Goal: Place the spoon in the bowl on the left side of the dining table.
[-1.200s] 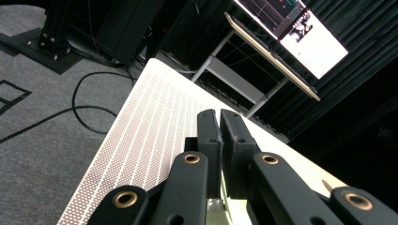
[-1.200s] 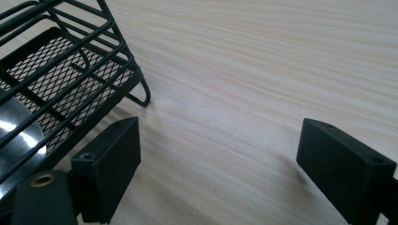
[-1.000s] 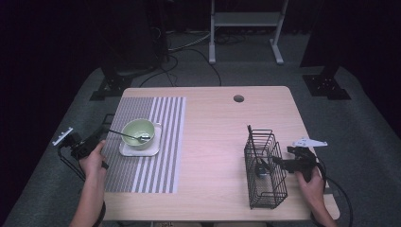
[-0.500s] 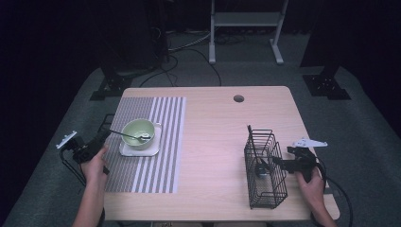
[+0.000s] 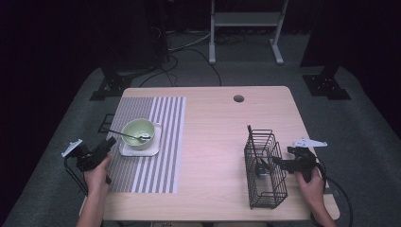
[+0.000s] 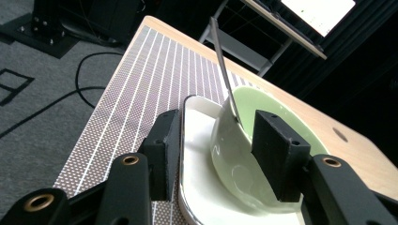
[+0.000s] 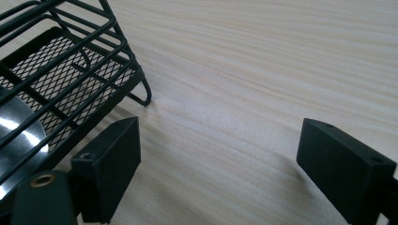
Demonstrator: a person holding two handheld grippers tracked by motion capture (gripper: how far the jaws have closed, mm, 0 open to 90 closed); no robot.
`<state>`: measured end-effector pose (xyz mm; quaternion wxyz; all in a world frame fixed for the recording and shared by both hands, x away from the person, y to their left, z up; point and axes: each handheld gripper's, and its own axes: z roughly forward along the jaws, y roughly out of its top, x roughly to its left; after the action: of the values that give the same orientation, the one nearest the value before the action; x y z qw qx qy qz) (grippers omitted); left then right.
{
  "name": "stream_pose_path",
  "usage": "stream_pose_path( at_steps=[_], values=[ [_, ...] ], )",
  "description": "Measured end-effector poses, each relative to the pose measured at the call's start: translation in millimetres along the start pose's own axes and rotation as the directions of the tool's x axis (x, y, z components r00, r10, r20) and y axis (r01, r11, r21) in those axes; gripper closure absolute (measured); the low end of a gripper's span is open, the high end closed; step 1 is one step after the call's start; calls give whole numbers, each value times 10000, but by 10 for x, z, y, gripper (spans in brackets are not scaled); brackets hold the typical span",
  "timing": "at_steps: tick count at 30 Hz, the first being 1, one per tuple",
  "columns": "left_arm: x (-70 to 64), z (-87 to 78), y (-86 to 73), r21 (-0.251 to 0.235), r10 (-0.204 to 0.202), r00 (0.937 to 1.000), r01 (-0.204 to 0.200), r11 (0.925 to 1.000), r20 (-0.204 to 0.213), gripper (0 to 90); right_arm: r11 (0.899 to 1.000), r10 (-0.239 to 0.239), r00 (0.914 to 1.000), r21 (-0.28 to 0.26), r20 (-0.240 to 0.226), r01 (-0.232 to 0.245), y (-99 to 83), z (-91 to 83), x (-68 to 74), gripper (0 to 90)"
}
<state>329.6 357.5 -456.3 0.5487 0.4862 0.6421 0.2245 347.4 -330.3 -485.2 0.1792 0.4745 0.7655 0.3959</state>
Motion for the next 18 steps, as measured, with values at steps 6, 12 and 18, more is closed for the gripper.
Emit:
stream_pose_path(
  at_steps=[6, 12, 18],
  values=[
    [-39, -45, -27, 101, 153, 9998, -154, 9998, 135, 474, 10000, 33, 10000, -34, -50, -33, -1, -3, -5, 130],
    [-131, -32, -65, 364, 203, 9980, -225, 9991, 595, 428, 10000, 3, 10000, -32, -32, -3, -1, -1, -2, 130],
    [-217, -10, -91, 568, 481, 9963, -522, 9970, 716, 378, 10000, 4, 10000, -41, -49, -4, -1, -2, -1, 130]
  ],
)
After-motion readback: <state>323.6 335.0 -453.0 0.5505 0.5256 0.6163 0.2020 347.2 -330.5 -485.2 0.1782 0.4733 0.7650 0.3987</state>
